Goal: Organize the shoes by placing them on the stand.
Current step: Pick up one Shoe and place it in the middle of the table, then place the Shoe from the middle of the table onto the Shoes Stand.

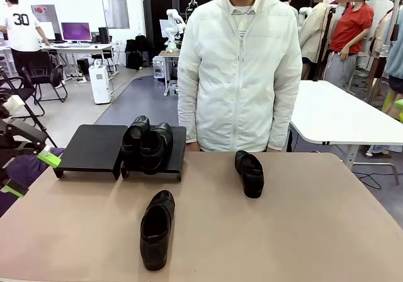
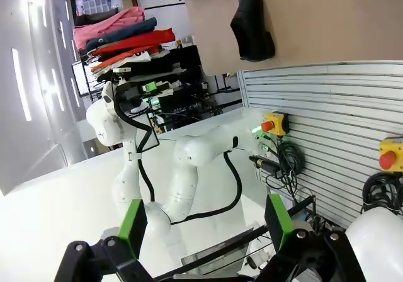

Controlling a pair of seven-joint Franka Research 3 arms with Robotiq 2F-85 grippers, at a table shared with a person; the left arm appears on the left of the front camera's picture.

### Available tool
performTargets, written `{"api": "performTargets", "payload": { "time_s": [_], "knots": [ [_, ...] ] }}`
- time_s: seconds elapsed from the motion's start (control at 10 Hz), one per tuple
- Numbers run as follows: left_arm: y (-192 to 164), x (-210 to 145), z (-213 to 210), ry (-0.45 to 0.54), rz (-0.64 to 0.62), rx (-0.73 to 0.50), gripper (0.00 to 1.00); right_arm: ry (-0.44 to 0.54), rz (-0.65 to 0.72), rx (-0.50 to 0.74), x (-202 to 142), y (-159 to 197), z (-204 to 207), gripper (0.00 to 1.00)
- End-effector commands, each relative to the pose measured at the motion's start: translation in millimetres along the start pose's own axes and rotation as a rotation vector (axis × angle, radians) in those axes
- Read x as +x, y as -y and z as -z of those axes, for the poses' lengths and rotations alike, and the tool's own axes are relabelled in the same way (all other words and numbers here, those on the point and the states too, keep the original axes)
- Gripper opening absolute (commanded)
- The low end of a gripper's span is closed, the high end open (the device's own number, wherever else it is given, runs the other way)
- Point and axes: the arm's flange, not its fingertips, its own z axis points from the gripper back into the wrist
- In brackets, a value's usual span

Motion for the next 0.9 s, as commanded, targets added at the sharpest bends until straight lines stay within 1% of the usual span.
{"api": "performTargets", "payload": {
  "time_s": [0.0,0.8],
  "knots": [
    [-0.7,-0.3,-3.1,-0.006,0.003,-0.008,1.0,-0.01,-0.027,0.021,0.9,-2.9,-3.6,1.0],
    [-0.7,-0.3,-3.1,-0.006,0.003,-0.008,1.0,-0.01,-0.027,0.021,0.9,-2.9,-3.6,1.0]
  ]
}}
